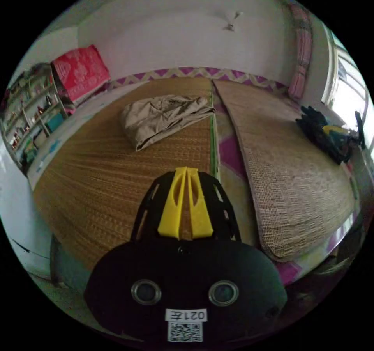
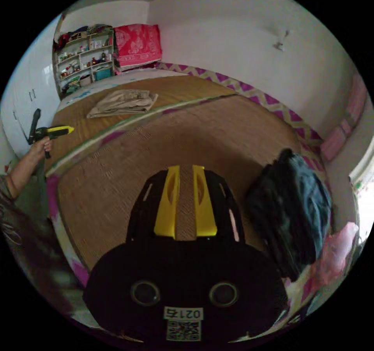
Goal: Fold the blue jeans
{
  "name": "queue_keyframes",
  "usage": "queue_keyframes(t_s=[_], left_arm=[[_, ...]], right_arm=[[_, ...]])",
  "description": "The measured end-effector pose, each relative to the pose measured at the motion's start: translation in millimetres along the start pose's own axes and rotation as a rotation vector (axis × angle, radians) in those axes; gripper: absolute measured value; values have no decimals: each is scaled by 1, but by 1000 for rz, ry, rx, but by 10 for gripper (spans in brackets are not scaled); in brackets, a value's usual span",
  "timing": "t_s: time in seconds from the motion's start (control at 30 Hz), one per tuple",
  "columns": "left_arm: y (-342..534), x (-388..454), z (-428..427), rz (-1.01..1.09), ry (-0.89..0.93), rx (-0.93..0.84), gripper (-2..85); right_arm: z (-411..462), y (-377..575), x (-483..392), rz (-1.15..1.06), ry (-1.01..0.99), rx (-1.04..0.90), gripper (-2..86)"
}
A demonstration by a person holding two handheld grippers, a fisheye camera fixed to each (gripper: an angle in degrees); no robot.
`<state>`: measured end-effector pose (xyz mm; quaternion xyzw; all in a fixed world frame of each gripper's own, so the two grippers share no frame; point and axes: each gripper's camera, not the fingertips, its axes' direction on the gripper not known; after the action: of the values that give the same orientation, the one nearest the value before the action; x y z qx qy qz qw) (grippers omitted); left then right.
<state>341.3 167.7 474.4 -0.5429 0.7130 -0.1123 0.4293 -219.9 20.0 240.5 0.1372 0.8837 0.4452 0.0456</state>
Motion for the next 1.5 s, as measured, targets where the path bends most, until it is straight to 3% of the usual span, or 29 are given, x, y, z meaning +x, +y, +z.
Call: queue_keyframes(t_s=[0.07,0.2,0.57,0.77,1.03,1.23,1.37,1.5], left_arm=[[15,22,-12,-30,-82,34,-5],[30,60,-21,-52,91,-50,5],[65,132,-10,-124,194,-186,-10],[74,147,-19,-89,191,-168,-10],[78,156,-11,-79,196,-255,-10],[83,166,-18,-51,159,-256,-10],[88,162,-20,-71,186,-258,-10],[94,155,-28,-88,229,-229,-10]], right_arm=[[-16,20,10,-16,144,38,60],[-31,31,31,-68,372,36,122],[31,-39,54,-229,435,-113,137],[64,-63,56,-296,433,-212,117],[75,-83,50,-250,455,-296,69],[22,-92,78,-47,388,-214,48],[-64,-99,98,53,302,-105,48],[-142,-114,51,-13,189,-28,47]])
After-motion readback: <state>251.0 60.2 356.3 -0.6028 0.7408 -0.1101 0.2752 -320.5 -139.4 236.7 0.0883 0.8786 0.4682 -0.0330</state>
